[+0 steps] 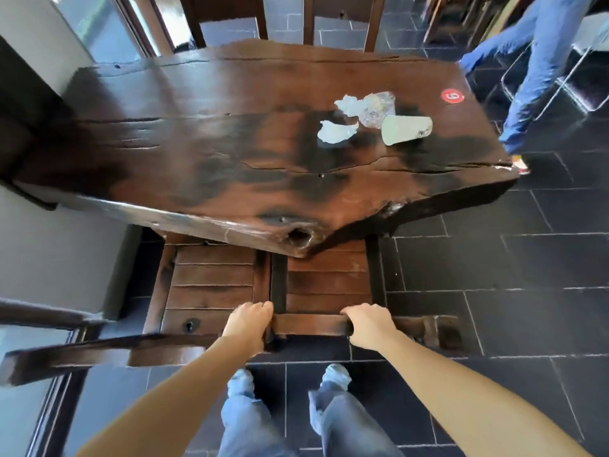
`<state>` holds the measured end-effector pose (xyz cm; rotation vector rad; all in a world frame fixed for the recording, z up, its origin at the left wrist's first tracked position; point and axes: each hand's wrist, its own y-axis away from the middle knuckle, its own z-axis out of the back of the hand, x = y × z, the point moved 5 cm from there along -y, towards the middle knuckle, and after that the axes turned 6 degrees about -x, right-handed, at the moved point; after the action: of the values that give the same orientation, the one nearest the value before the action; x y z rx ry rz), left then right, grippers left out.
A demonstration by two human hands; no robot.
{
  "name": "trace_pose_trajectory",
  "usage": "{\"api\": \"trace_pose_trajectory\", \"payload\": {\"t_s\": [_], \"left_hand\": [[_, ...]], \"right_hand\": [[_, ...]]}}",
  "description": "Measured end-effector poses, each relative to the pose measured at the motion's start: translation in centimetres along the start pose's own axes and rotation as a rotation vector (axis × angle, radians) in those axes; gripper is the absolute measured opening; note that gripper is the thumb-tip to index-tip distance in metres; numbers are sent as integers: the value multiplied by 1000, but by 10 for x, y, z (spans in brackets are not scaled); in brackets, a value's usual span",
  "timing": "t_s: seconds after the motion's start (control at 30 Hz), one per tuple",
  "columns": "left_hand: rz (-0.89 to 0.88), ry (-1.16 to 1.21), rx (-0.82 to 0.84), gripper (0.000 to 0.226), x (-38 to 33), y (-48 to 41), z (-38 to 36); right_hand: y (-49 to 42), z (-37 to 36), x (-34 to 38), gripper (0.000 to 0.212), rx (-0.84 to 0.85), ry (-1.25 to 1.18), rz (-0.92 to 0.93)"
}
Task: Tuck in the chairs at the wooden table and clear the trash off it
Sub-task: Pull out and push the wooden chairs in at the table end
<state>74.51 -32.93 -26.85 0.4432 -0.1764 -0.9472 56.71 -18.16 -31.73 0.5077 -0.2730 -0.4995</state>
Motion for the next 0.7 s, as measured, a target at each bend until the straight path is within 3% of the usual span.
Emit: {"api": "trace_pose_trajectory", "payload": {"t_s": [0.37, 0.5, 0.7], "left_hand": [[-37, 8, -8, 42, -31, 38, -26], [-144, -78, -163, 40, -32, 44, -28], [-177, -89, -107, 36, -22, 52, -32]], "right_hand": [[35, -16, -13, 43, 25, 39, 7], [46, -24, -11, 46, 50, 30, -15], [52, -29, 1, 54, 77, 27, -51]]}}
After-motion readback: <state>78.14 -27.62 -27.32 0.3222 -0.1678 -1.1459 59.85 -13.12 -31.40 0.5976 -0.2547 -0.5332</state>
